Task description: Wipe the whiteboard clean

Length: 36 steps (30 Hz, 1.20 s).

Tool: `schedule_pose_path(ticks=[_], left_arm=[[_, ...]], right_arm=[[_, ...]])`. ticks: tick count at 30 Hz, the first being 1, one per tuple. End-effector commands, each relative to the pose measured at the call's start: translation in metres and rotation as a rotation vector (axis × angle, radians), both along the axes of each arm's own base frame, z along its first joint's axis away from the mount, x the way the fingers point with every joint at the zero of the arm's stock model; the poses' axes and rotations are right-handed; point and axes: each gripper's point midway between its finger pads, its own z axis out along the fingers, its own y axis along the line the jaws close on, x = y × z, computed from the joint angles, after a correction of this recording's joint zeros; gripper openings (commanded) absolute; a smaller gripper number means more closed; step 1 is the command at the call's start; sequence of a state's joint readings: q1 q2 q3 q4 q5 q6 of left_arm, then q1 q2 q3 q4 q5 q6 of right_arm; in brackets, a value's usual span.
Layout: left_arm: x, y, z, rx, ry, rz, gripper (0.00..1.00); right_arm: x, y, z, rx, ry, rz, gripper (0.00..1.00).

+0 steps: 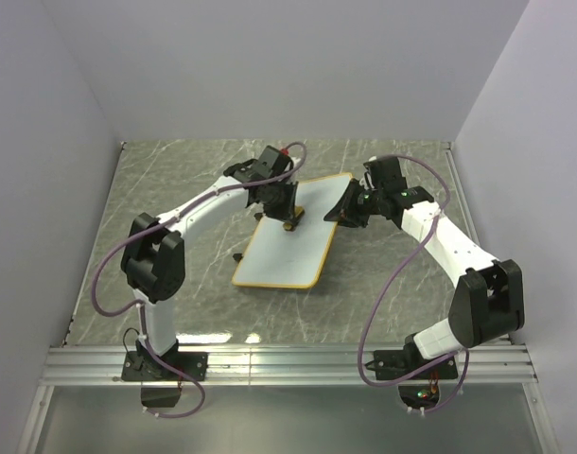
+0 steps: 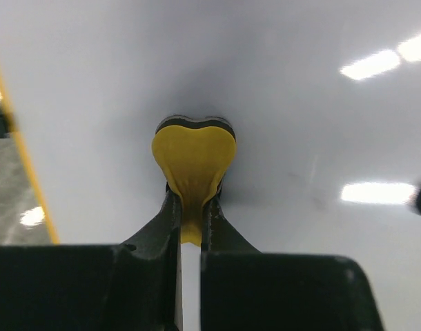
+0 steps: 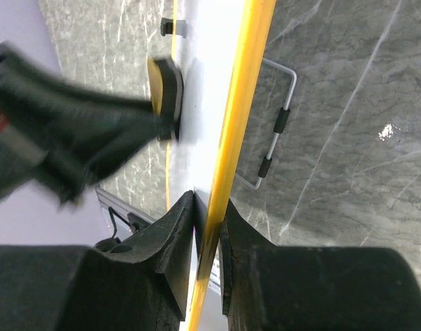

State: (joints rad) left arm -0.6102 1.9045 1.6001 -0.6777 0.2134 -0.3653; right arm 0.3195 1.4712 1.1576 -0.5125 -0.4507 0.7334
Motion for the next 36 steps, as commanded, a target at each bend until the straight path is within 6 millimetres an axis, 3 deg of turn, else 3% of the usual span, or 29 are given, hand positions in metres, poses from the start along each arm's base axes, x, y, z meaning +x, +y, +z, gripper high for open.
schedule_pose_path(ticks=[1,7,10,13,17,20,22,23,27,30,32,36], left_arm=[[-0.091,-0.071,0.017,-0.15,0.249,-0.209,0.0],[-0.099,-0.068,0.024,-0.134,0.268,-0.183,0.0],[-0.091,-0.058,0.039,-0.119,0.217,-0.124,0.0],[-0.069,-0.039,0.064,-0.115,0.127,0.0,0.0],[-0.036,0.017,0.107,-0.125,-0.003,0.211,0.0],[-0.023,0.075,0.112,-0.075,-0.043,0.369,0.0],[-0.025,0.111,0.096,-0.026,-0.013,0.43,0.0],[-0.03,0.123,0.1,-0.023,-0.026,0.443,0.0],[-0.057,0.161,0.073,0.087,0.0,0.467,0.0],[-0.075,0.157,0.067,0.049,0.017,0.421,0.0],[-0.084,0.142,0.075,-0.05,0.027,0.386,0.0],[-0.085,0.112,0.062,-0.196,0.057,0.373,0.0]], right_arm=[[-0.008,0.016,-0.015,-0.018,-0.031,0.124,0.0],[-0.013,0.014,-0.019,-0.023,-0.034,0.128,0.0],[-0.014,0.014,-0.018,-0.019,-0.041,0.126,0.0],[-0.014,0.013,-0.015,-0.014,-0.055,0.119,0.0],[-0.011,0.012,-0.007,-0.013,-0.083,0.11,0.0],[-0.007,0.013,0.0,-0.005,-0.104,0.104,0.0],[-0.007,0.014,0.004,0.003,-0.116,0.101,0.0],[-0.005,0.014,0.006,0.004,-0.122,0.1,0.0],[-0.003,0.015,0.011,0.009,-0.132,0.094,0.0],[-0.001,0.016,0.013,0.018,-0.139,0.089,0.0],[-0.001,0.018,0.014,0.03,-0.14,0.092,0.0],[0.0,0.019,0.013,0.037,-0.138,0.095,0.0]])
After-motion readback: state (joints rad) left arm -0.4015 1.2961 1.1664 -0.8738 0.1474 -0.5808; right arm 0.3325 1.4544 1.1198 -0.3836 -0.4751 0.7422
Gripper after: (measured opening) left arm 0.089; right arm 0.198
